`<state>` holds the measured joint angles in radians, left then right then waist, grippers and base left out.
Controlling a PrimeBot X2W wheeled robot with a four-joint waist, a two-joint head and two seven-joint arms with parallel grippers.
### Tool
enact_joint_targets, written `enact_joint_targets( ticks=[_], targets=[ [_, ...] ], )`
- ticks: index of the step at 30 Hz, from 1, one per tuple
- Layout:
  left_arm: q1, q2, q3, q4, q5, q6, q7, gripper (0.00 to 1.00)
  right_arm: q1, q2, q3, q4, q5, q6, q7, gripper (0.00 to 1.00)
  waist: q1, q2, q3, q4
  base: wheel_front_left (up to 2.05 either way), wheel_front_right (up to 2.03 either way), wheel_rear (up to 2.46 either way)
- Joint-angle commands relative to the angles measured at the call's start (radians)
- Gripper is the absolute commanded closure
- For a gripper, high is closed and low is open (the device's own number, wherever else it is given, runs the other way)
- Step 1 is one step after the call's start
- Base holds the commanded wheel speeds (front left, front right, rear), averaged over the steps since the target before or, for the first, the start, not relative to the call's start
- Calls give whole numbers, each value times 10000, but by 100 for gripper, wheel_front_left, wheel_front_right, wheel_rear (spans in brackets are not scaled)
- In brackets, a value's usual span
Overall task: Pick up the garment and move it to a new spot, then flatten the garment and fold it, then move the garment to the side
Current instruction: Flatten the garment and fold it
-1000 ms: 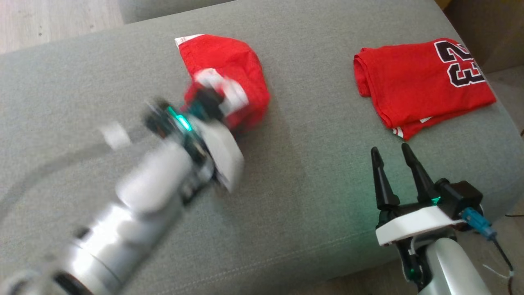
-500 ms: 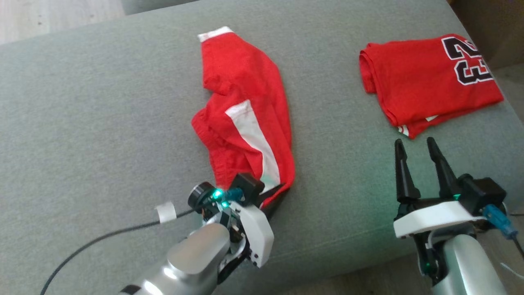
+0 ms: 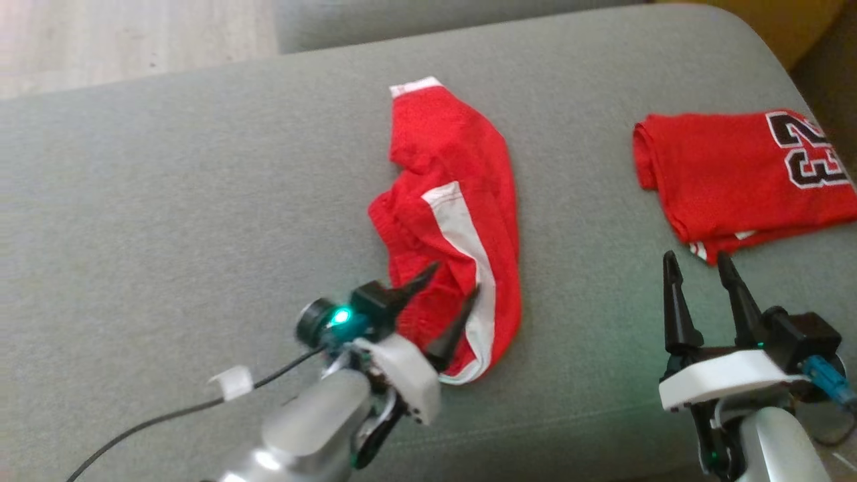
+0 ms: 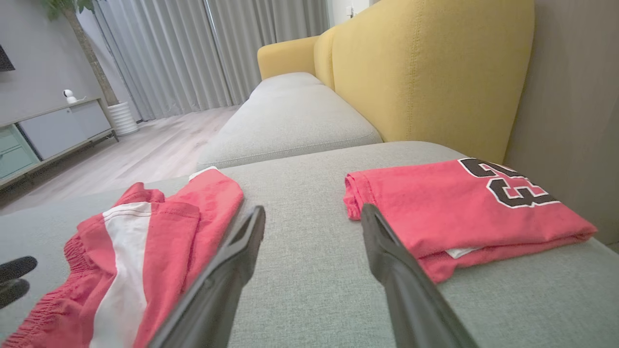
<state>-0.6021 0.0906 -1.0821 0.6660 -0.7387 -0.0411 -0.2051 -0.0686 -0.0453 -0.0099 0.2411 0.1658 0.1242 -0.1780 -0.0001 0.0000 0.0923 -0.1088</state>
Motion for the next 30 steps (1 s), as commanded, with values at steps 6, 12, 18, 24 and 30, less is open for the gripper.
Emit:
enact_joint_targets(
  ticks=[6,12,18,24,30],
  targets=[
    [699,955,631,-480,-503,421,98,0,-10,-49,286,-461,-1,65,88,0,1,0,-311,383,0,0,0],
    [1365,1116,684,-694,-1005,358,375,0,-8,-49,353,-590,-27,65,157,0,1,0,-154,323,0,0,0],
    [1297,1012,813,-508,-1182,389,355,0,-86,-49,397,-715,-99,65,243,0,1,0,129,-4,0,0,0],
    [1112,825,749,-85,-1216,208,377,45,-87,-49,384,-771,-128,65,269,0,1,0,273,-243,0,0,0],
    [848,499,986,350,-1215,193,-143,100,-26,-49,324,-739,-165,65,286,0,1,0,94,-215,0,0,0]
  ],
)
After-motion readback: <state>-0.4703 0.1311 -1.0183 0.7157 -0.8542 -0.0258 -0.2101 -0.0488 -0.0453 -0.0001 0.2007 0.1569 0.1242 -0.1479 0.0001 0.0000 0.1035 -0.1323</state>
